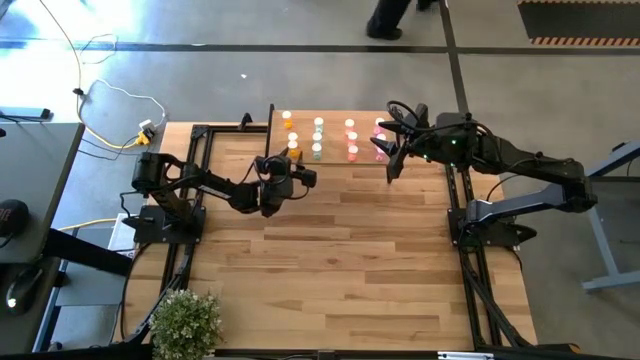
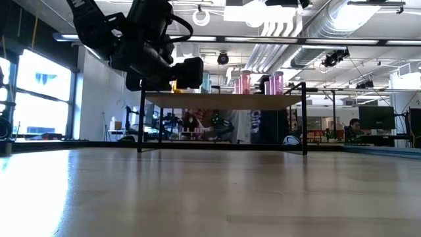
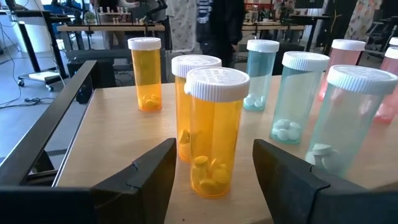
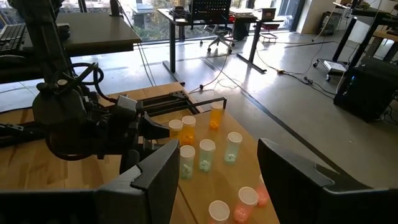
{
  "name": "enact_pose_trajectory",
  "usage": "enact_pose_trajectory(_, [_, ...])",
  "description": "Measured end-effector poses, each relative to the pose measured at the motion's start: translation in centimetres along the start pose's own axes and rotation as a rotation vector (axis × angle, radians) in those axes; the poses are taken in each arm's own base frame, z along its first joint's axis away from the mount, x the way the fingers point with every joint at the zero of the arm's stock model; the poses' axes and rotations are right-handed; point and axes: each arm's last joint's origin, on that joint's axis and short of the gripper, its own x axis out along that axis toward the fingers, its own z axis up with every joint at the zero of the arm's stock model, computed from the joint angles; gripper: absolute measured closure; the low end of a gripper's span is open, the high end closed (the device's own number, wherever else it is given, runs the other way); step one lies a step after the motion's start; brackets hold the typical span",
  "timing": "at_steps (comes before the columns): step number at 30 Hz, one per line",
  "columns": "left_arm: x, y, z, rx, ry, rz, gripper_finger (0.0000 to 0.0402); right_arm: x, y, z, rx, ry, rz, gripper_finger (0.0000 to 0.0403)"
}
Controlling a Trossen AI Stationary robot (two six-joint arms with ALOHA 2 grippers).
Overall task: Pick and place medicine bottles onto shelf by color
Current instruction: Adjust the orange pill bottles on the shelf
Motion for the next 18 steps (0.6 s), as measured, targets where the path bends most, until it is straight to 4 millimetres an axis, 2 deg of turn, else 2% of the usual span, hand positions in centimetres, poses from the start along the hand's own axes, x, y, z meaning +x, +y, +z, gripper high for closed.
enact_pose_trajectory(18, [-2.3, -0.8, -0.1, 0.038, -0.016, -0.019, 0.02, 0.0, 0.0, -0.2, -0.001, 0.018, 0.0, 0.0197])
